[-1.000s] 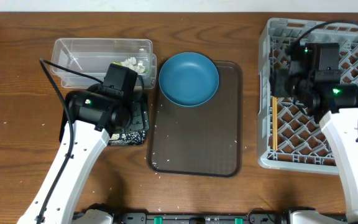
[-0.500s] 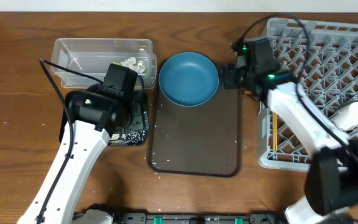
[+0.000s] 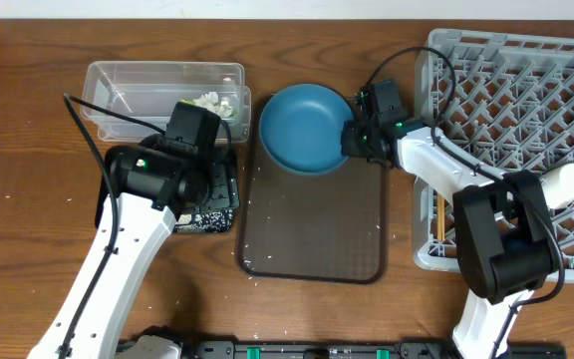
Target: Sort waste into correct bins and load items into the dishwasher rack
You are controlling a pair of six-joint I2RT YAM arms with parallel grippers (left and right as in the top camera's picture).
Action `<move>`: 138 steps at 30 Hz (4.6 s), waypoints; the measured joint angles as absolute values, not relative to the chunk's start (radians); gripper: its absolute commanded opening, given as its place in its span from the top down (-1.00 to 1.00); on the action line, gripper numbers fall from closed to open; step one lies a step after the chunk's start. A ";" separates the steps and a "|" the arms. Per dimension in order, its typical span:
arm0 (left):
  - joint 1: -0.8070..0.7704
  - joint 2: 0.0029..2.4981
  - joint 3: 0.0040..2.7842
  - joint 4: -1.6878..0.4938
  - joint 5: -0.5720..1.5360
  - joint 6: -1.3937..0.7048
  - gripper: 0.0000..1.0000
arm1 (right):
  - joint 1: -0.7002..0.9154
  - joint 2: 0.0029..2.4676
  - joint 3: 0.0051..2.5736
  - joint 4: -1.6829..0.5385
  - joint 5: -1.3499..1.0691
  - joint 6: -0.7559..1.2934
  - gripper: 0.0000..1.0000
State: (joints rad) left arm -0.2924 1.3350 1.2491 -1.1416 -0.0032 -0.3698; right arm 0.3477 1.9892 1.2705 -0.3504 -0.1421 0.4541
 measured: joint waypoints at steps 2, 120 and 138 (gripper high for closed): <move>-0.292 1.335 1.249 -1.142 -0.003 -0.370 -0.62 | 0.353 1.987 1.273 -0.368 -0.151 0.452 0.98; -0.292 1.335 1.248 -1.021 -0.003 -0.342 -0.63 | 0.119 1.321 1.280 -0.738 0.194 0.134 -0.60; -0.292 1.335 1.244 -1.266 -0.003 -0.279 -0.60 | -0.086 1.338 1.277 -1.200 -0.074 0.258 -0.90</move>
